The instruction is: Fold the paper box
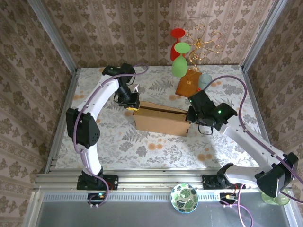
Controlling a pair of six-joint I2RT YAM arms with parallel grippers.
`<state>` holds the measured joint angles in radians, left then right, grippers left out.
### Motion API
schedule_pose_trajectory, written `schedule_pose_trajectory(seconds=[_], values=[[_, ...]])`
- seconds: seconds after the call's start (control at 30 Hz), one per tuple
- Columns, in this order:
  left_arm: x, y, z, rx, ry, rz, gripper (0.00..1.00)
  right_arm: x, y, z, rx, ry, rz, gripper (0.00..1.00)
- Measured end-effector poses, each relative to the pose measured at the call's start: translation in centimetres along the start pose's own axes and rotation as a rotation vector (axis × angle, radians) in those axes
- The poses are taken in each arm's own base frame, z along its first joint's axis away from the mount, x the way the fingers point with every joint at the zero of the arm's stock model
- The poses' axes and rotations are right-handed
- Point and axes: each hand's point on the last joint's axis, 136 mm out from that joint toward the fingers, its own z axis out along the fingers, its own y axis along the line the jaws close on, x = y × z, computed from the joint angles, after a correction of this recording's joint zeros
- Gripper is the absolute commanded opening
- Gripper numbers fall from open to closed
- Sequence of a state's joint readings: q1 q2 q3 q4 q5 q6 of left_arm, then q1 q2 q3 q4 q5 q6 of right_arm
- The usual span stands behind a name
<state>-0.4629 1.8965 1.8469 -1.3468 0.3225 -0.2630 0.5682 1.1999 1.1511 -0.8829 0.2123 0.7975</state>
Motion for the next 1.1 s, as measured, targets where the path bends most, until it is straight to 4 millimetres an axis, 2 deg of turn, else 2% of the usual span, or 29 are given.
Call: schedule_pose_trajectory(seconds=[0.17,0.5,0.77,0.9,1.0,1.1], values=[[0.1,-0.2,0.1,0.016,-0.002,-0.011,0.31,0.6,-0.5,0.3,0.018,-0.004,-0.012,0.00],[0.7,0.1,-1.1,0.048,-0.026,-0.056,0.39,0.8,-1.1,0.3,0.047,-0.007,-0.024,0.00],[2.0,-0.3,-4.3,0.100,-0.095,-0.074,0.41,0.7,-1.2,-0.2,0.056,0.001,-0.039,0.00],[1.3,-0.6,-5.8,0.104,-0.129,-0.048,0.42,0.6,-1.1,-0.3,0.063,0.009,-0.053,0.00],[0.7,-1.2,-6.1,0.102,-0.134,-0.014,0.42,0.6,-1.1,-0.1,0.069,0.015,-0.064,0.00],[0.6,-1.6,-5.4,0.095,-0.114,-0.001,0.42,0.6,-1.1,-0.1,0.070,0.016,-0.065,0.00]])
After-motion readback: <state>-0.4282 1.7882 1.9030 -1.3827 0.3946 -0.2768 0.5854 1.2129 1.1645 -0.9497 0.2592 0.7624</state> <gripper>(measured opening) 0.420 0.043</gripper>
